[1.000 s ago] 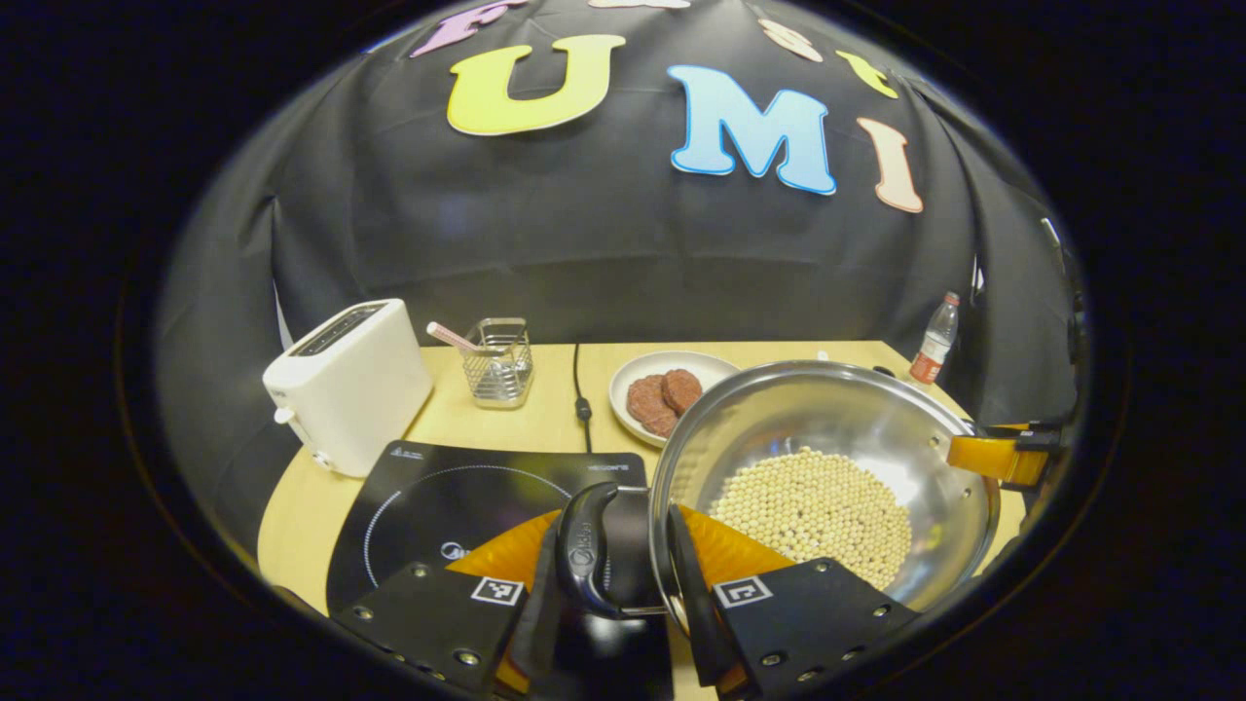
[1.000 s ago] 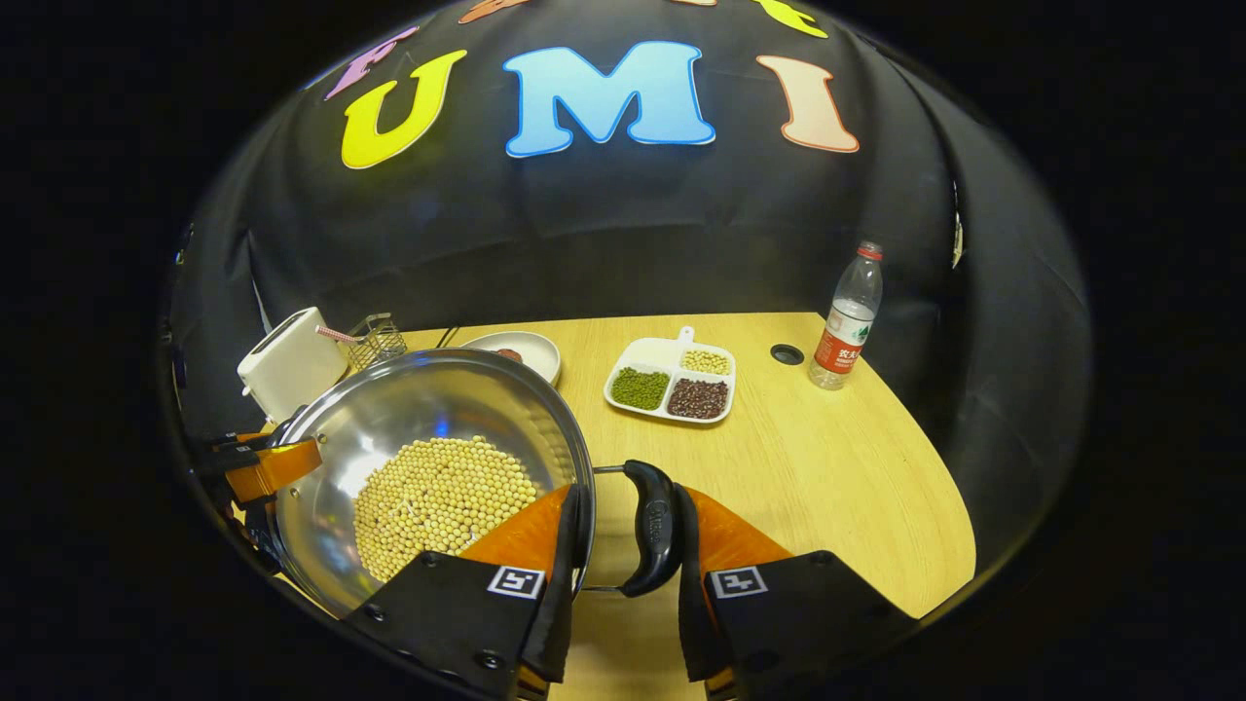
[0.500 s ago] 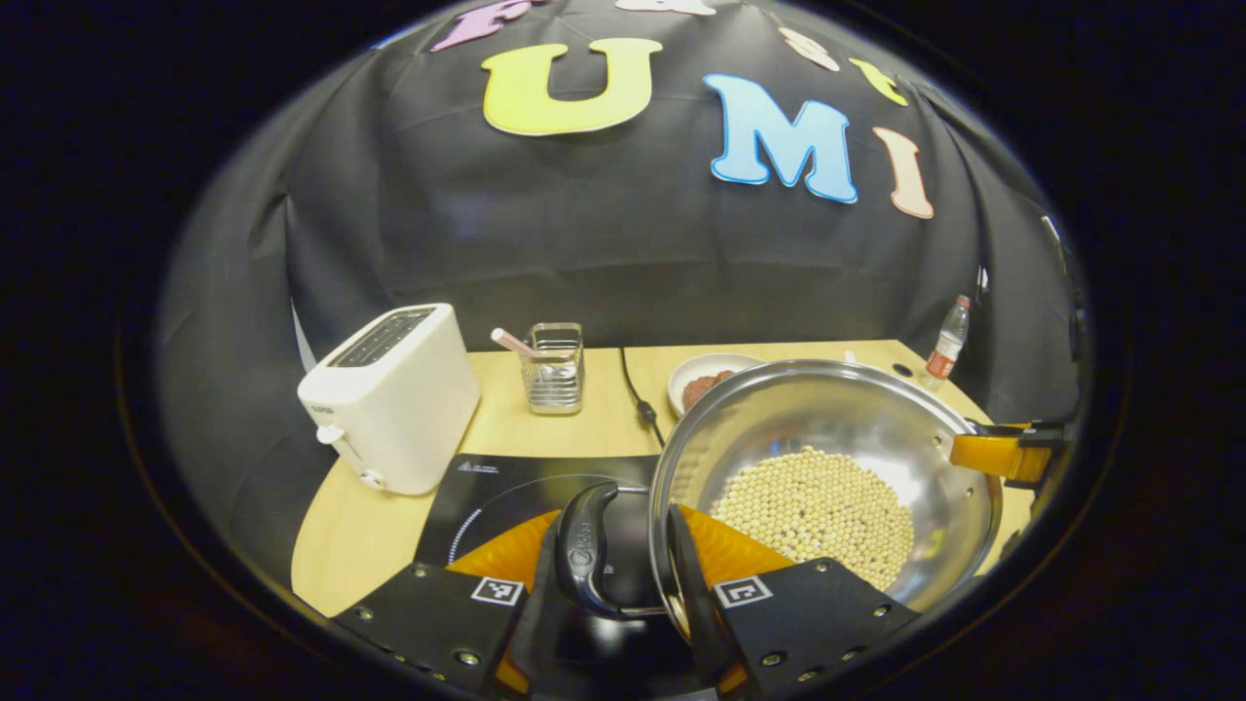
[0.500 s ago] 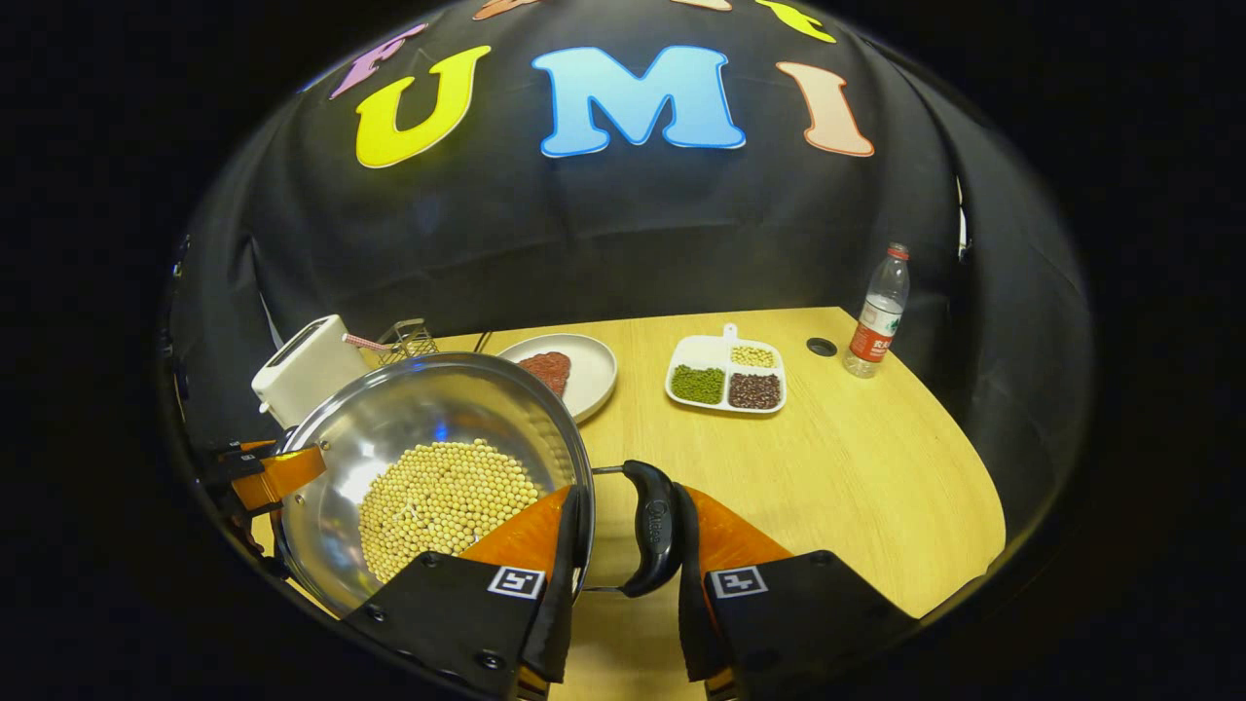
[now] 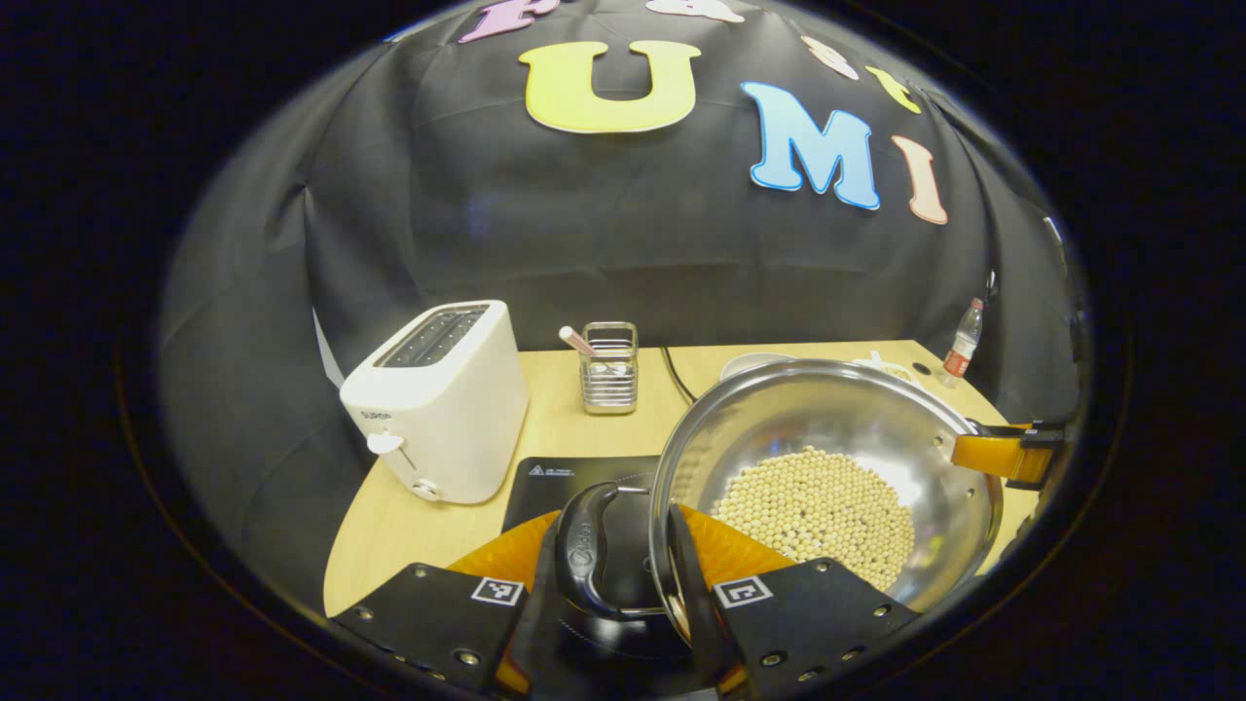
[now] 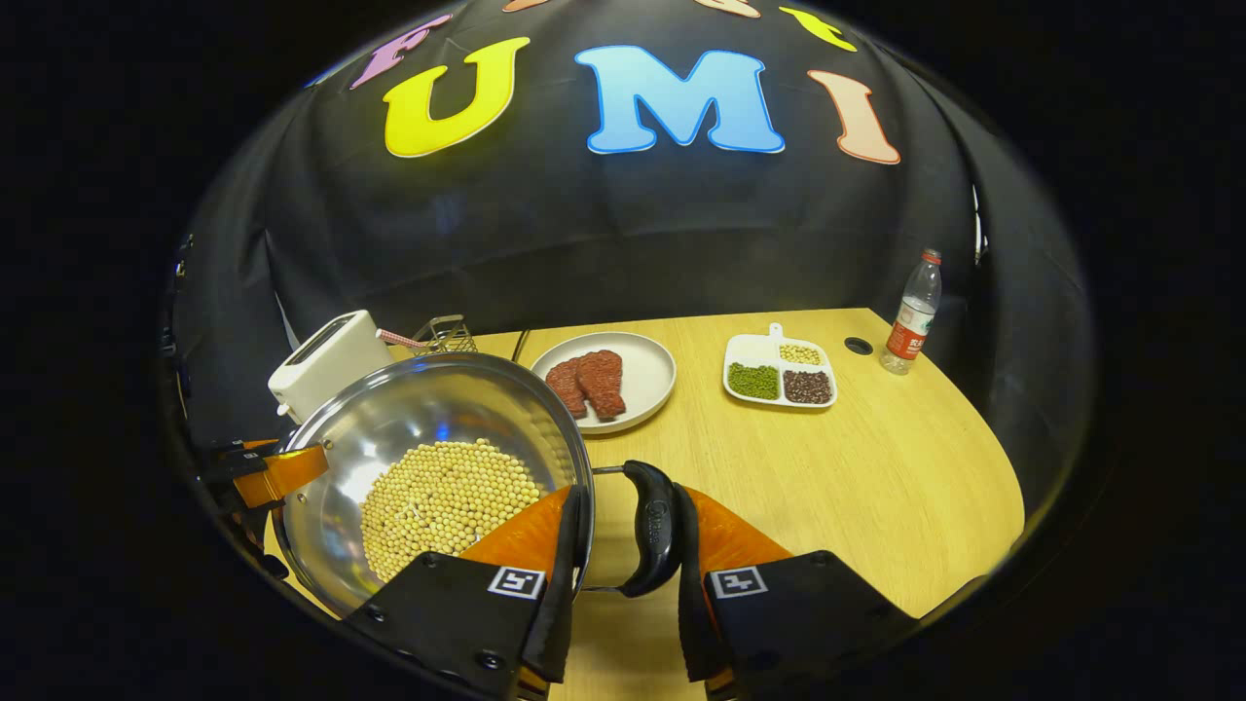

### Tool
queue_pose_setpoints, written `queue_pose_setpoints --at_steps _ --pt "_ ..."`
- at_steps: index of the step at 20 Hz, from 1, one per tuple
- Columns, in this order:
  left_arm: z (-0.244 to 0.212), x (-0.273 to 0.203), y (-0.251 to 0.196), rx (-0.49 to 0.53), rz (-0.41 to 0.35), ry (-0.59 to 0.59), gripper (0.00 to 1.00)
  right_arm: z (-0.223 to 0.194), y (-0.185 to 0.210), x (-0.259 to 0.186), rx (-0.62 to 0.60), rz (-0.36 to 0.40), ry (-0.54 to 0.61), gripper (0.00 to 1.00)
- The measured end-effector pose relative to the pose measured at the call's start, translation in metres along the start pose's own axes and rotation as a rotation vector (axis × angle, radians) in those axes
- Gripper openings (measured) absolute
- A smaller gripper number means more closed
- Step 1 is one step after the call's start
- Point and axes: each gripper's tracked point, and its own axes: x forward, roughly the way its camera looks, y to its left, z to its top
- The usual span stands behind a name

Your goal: First push the handle of the pot to place it horizontally, then grasp the pot with both hands and set it on the induction cooktop.

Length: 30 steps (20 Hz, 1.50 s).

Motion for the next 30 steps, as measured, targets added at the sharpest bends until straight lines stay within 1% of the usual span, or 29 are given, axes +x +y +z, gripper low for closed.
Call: queue_pose_setpoints --at_steps 1,2,3,4,5,6,7,8,9,10,12,13,14,15,16,17,18,19,20,21,22,23,24,25,26,27,28,29,30 --pt "-0.001 0.001 0.008 -0.003 0.002 0.003 0.53 -0.001 0.007 0.001 -0.005 0.003 0.000 0.47" --pt "-0.003 0.002 0.016 -0.008 0.005 0.006 0.53 -0.001 0.013 0.002 -0.009 0.006 0.002 0.47" --pt "-0.005 0.004 0.023 -0.011 0.009 0.010 0.53 -0.001 0.019 0.004 -0.010 0.011 0.001 0.43" --pt "-0.005 0.004 0.030 -0.014 0.013 0.010 0.58 -0.001 0.026 0.006 -0.010 0.014 0.003 0.43" --pt "-0.005 0.004 0.037 -0.013 0.017 0.010 0.55 -0.003 0.031 0.008 -0.007 0.016 0.007 0.44" --pt "-0.008 0.006 0.043 -0.013 0.022 0.012 0.55 -0.005 0.037 0.010 -0.005 0.018 0.008 0.47" --pt "-0.010 0.010 0.048 -0.015 0.026 0.013 0.55 -0.006 0.042 0.012 -0.007 0.020 0.010 0.47" --pt "-0.011 0.012 0.055 -0.017 0.028 0.017 0.55 -0.007 0.046 0.014 -0.008 0.022 0.013 0.44" --pt "-0.013 0.012 0.060 -0.018 0.029 0.022 0.55 -0.009 0.051 0.016 -0.006 0.025 0.017 0.44" --pt "-0.014 0.014 0.063 -0.019 0.030 0.025 0.55 -0.011 0.055 0.018 -0.004 0.028 0.021 0.47" --pt "-0.019 0.017 0.071 -0.022 0.030 0.029 0.55 -0.014 0.061 0.022 -0.003 0.031 0.030 0.48" --pt "-0.021 0.019 0.073 -0.024 0.028 0.034 0.55 -0.015 0.062 0.023 -0.004 0.031 0.031 0.45" --pt "-0.024 0.021 0.075 -0.026 0.028 0.039 0.55 -0.016 0.064 0.025 -0.006 0.031 0.035 0.44" --pt "-0.026 0.023 0.077 -0.026 0.026 0.047 0.55 -0.018 0.065 0.026 -0.006 0.032 0.040 0.45" --pt "-0.029 0.025 0.078 -0.030 0.024 0.052 0.58 -0.021 0.065 0.028 -0.005 0.033 0.050 0.45" --pt "-0.032 0.027 0.080 -0.033 0.023 0.057 0.55 -0.023 0.066 0.029 -0.004 0.032 0.060 0.48" --pt "-0.029 0.027 0.081 -0.030 0.023 0.042 0.55 -0.024 0.066 0.029 -0.002 0.034 0.058 0.50" --pt "-0.031 0.026 0.081 -0.026 0.021 0.051 0.56 -0.023 0.066 0.030 0.000 0.033 0.057 0.48" --pt "-0.031 0.026 0.081 -0.023 0.016 0.047 0.55 -0.023 0.066 0.031 0.002 0.034 0.055 0.51" --pt "-0.032 0.025 0.082 -0.023 0.018 0.053 0.56 -0.024 0.068 0.031 0.001 0.041 0.061 0.48" --pt "-0.031 0.024 0.083 -0.027 0.029 0.044 0.57 -0.024 0.068 0.030 -0.003 0.055 0.064 0.53" --pt "-0.030 0.023 0.087 -0.019 0.055 0.033 0.62 -0.024 0.073 0.027 0.000 0.083 0.069 0.53" --pt "-0.026 0.022 0.093 -0.001 0.088 0.012 0.67 -0.019 0.072 0.022 0.000 0.094 0.053 0.56" --pt "-0.023 0.017 0.095 0.018 0.112 -0.004 0.73 -0.010 0.072 0.017 0.001 0.097 0.024 0.63" --pt "-0.020 0.014 0.095 0.025 0.132 -0.021 0.79 0.000 0.069 0.011 -0.002 0.097 -0.016 0.83" --pt "-0.013 0.007 0.095 0.023 0.154 -0.044 0.80 0.008 0.067 0.005 -0.006 0.098 -0.048 0.90" --pt "-0.003 -0.001 0.097 0.021 0.182 -0.078 0.82 0.016 0.062 -0.003 -0.007 0.098 -0.075 0.94" --pt "0.007 -0.011 0.098 0.021 0.211 -0.116 0.82 0.023 0.056 -0.009 -0.006 0.100 -0.101 0.99" --pt "0.019 -0.023 0.096 0.019 0.233 -0.154 0.82 0.030 0.048 -0.017 -0.005 0.098 -0.129 0.94"
